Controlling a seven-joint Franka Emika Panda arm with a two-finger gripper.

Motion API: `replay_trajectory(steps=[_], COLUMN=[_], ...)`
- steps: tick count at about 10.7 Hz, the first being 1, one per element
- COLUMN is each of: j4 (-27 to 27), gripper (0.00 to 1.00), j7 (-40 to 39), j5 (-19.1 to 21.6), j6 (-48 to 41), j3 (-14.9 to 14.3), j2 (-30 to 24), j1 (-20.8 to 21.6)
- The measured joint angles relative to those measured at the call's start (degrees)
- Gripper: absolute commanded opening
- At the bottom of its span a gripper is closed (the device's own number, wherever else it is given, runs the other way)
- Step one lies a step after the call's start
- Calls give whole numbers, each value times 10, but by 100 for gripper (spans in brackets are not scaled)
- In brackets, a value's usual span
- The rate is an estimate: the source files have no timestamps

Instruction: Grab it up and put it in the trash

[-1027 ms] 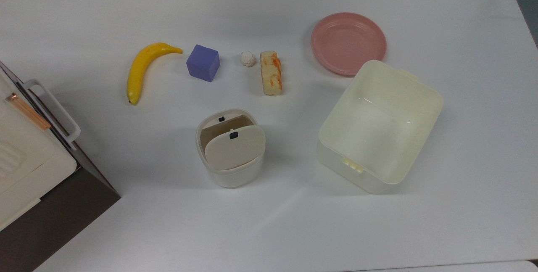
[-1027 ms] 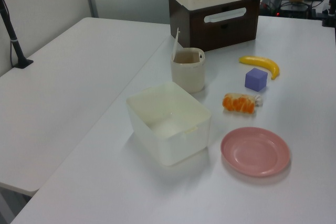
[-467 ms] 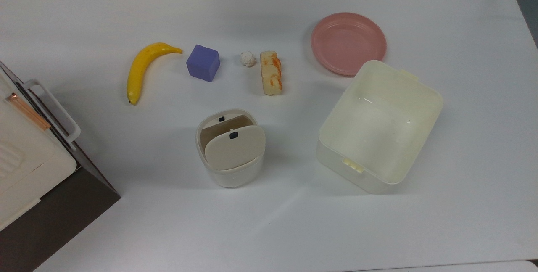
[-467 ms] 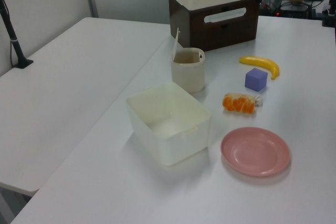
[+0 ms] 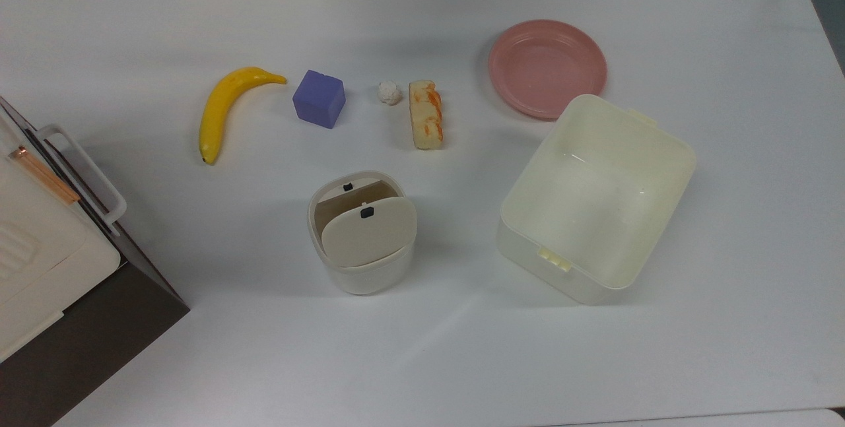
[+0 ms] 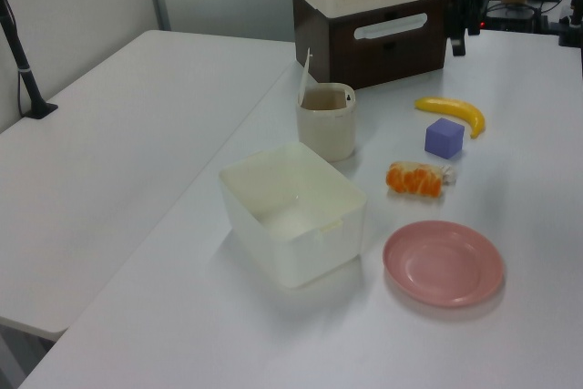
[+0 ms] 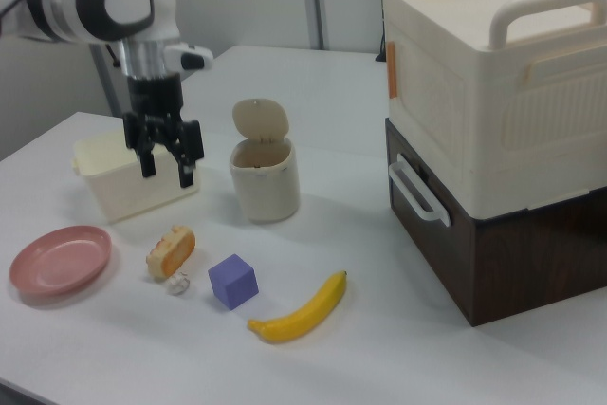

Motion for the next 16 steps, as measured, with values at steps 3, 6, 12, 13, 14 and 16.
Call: replay_trajectory(steps=[3, 6, 12, 13, 14, 16], j4=[-35, -122, -204, -216, -222, -223], gripper=[100, 100, 100, 100, 99, 97], j7=[-20, -26, -16, -3, 5, 19], j5=[-37, -86, -100, -103, -106, -119], j6=[6, 97, 219, 239, 252, 257], j3=[0, 0, 1, 2, 3, 4], j2=[18, 23, 34, 43, 58, 98], j1=[1, 13, 43, 51, 59, 82])
